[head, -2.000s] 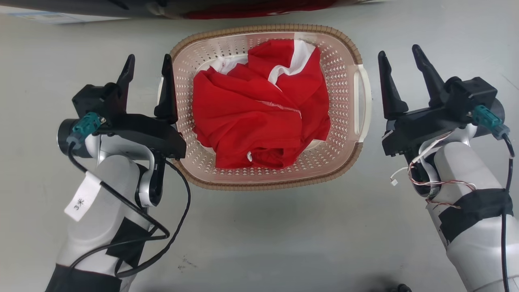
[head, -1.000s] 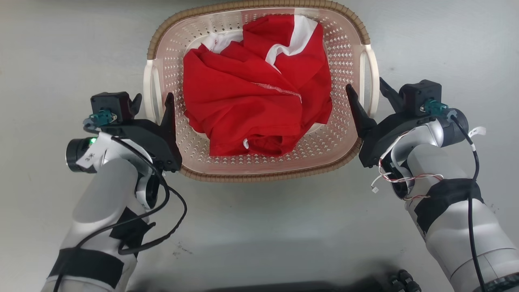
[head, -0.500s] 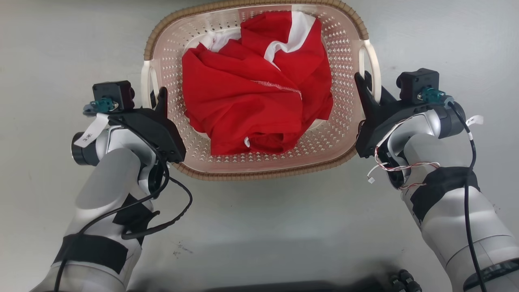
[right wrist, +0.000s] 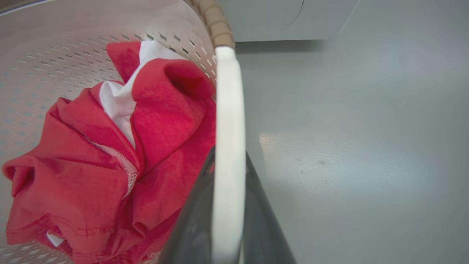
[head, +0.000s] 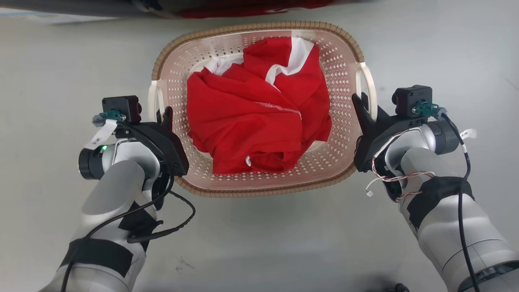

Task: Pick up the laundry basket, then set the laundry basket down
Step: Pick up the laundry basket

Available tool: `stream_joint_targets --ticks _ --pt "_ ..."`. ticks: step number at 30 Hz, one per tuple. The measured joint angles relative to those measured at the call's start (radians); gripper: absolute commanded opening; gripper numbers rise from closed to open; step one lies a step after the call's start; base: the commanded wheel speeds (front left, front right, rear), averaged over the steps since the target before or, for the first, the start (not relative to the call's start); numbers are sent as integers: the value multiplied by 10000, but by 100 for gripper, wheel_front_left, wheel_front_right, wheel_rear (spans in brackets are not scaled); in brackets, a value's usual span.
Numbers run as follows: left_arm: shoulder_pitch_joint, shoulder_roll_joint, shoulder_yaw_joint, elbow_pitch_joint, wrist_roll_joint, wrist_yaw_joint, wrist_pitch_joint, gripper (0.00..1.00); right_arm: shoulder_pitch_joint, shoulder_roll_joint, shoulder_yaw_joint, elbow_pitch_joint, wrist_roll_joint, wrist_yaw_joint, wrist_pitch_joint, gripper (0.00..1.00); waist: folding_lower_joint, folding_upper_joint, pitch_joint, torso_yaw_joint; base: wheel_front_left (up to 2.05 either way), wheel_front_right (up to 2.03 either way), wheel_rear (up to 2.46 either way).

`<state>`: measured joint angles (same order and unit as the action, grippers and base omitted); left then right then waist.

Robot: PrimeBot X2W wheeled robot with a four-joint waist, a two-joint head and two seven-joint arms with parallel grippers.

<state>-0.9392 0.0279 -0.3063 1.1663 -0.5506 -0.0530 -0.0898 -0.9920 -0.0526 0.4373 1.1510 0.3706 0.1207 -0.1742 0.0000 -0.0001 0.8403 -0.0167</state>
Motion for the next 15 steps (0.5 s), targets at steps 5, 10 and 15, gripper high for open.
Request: stream_joint_targets --ticks 5,10,15 --pt "-9 -81 4 322 -90 -27 40 0 31 52 31 297 100 27 17 0 0 0 -490 -22 0 0 0" --pt "-6 -173 17 637 -188 -92 194 0 186 102 27 571 265 40 77 0 0 0 -1045 -32 0 0 0" --pt "110 -274 10 895 -213 -178 474 0 466 140 25 857 387 84 263 0 -1 0 -1655 -24 0 0 0"
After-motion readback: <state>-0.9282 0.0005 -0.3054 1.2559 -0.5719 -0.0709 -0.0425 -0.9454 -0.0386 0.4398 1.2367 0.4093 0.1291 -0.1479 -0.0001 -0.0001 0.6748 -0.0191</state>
